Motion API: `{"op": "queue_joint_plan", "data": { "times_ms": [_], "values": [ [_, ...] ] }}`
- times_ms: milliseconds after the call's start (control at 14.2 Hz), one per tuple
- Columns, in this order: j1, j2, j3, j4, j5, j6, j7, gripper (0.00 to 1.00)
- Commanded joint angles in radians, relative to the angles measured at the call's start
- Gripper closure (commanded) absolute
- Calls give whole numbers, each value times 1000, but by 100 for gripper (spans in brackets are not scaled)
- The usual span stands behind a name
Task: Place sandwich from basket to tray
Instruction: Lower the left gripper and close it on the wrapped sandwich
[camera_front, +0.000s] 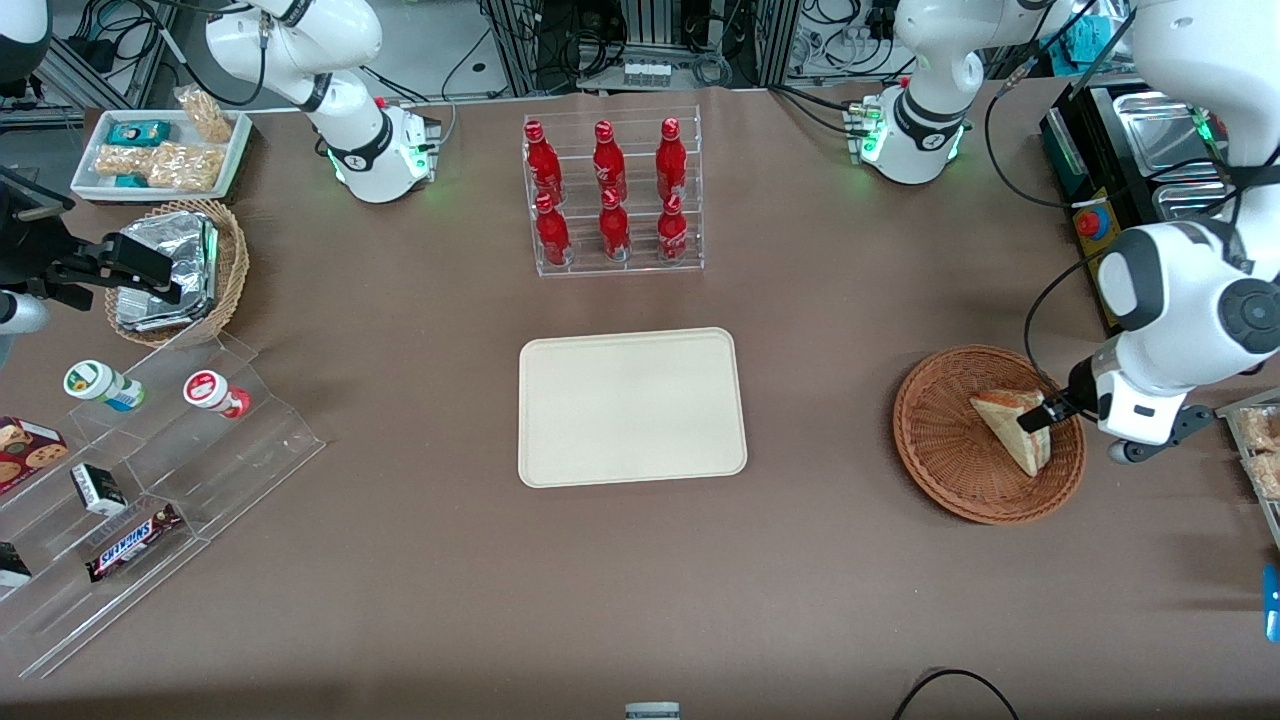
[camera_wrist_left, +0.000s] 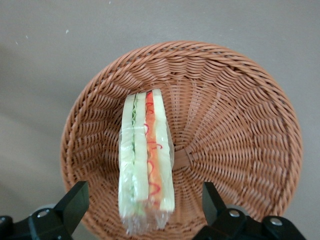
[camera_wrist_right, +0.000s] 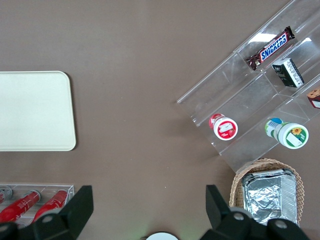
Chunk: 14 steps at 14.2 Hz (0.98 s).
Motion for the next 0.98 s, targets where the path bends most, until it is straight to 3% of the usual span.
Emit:
{"op": "queue_joint_plan", "data": {
  "times_ms": [0, 70, 140, 211, 281, 561, 702, 842, 912],
  "values": [
    [2, 31, -3, -60, -13, 104, -106, 0],
    [2, 45, -3, -60, -11, 109, -141, 0],
    [2, 51, -3, -61, -11, 105, -152, 20],
    [2, 48, -3, -63, -10, 95, -154, 60],
    [0, 40, -3, -61, -10, 82, -149, 87],
    [-11, -39, -11, 6, 0, -136, -135, 100],
    [-34, -64, -72, 27, 1, -169, -81, 100],
    [-40, -54, -150, 55, -9, -175, 129, 97],
    [-54, -40, -211, 61, -11, -172, 125, 97]
  ]
}}
